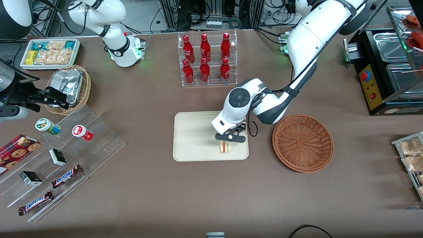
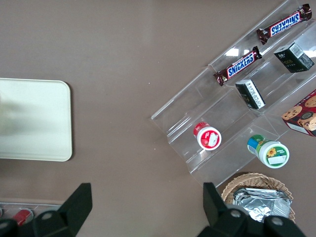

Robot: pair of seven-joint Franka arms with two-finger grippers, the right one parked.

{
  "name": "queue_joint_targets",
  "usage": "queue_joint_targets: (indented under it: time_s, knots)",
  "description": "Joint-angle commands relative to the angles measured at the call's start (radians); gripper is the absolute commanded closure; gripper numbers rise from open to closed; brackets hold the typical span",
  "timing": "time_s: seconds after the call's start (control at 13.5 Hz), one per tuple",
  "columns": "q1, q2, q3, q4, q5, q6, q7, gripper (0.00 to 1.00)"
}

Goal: Place sandwich from basket to tray
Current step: 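Lower the sandwich onto the tray and open the left gripper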

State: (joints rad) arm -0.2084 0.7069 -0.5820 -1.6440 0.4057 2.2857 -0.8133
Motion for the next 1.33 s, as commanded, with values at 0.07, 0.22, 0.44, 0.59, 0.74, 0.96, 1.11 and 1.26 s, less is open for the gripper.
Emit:
queue_joint_targets:
  time_s: [0.07,0.22,0.44,0.59,0.74,0.96,1.11,1.26]
  knots:
    - [-0.02,0.017,0.008,0.021,0.038,0.018,-0.082,0.0]
    - [-0.02,0.01,0.008,0.021,0.041,0.015,-0.154,0.0]
    - [-0.019,-0.015,0.007,0.035,0.038,-0.073,-0.214,0.0]
    - [-0.019,-0.041,0.005,0.078,0.035,-0.161,-0.219,0.0]
    - [-0.019,-0.059,0.001,0.148,0.025,-0.266,-0.221,0.0]
    - [-0.019,-0.075,-0.012,0.251,0.024,-0.434,-0.222,0.0]
    - [-0.016,-0.114,-0.012,0.286,0.0,-0.498,-0.219,0.0]
    - [0.004,-0.168,-0.002,0.296,-0.083,-0.499,-0.201,0.0]
